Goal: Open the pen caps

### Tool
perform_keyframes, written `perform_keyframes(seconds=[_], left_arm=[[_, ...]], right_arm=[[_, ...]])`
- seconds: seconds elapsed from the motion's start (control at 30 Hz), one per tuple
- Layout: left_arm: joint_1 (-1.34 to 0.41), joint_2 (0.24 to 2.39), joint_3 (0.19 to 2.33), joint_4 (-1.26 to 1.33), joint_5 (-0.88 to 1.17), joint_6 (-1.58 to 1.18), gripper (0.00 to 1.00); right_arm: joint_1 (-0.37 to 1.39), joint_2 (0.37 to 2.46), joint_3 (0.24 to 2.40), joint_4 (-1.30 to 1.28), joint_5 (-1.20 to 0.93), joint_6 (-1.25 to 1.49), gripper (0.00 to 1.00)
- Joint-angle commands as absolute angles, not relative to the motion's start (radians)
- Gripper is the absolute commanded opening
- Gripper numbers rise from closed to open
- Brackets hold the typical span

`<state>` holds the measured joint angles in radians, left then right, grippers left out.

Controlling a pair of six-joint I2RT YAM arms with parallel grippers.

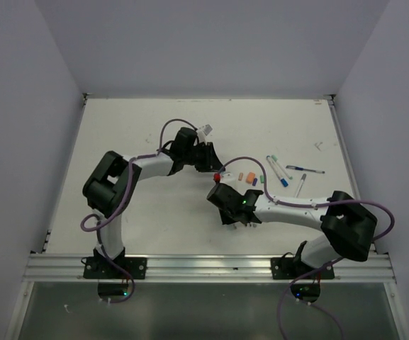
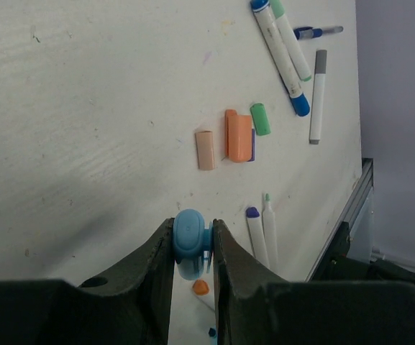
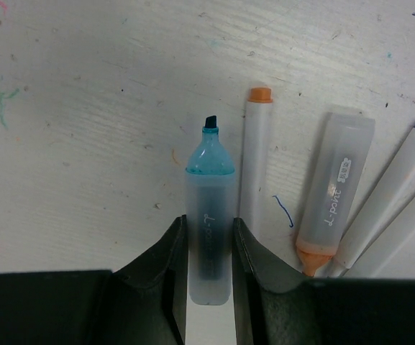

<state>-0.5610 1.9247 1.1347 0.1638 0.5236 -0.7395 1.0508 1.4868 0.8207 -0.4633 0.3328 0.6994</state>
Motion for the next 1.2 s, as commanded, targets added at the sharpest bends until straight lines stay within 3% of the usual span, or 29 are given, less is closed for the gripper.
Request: perform_keyframes(seconds=[0.0,0.13,0.27,0.47,0.7,1.0,1.17], left_arm=[[-0.574,1.963,1.189,0.143,0.526,-0.721,0.06],[-0.580,1.996,1.206,0.143,0.532,-0.715,0.10],[-0.584,2.020,1.226,0.144,0.538,-0.713,0.17],[-0.595,2.051,1.278,0.109,0.538,-0.704,0.35],[-0.589,1.988,1.267,0.072,0.473,-0.680,0.53],[-0.493,1.752,1.094,0.086,0.384,-0.658,0.58],[-0.384,1.565,1.025,-0.069,0.269,-0.595,0.61]], right_arm=[[1.049,1.505,0.845,-0.465,0.382,0.707,0.10],[1.048,1.506,0.847,-0.456,0.383,0.704,0.19],[1.049,1.508,0.859,-0.463,0.382,0.692,0.36],[1.049,1.483,0.868,-0.465,0.379,0.675,0.54],[1.049,1.361,0.900,-0.485,0.379,0.644,0.59],[1.048,1.213,0.914,-0.512,0.377,0.586,0.64],[1.049,1.195,0.896,-0.485,0.327,0.552,0.65]])
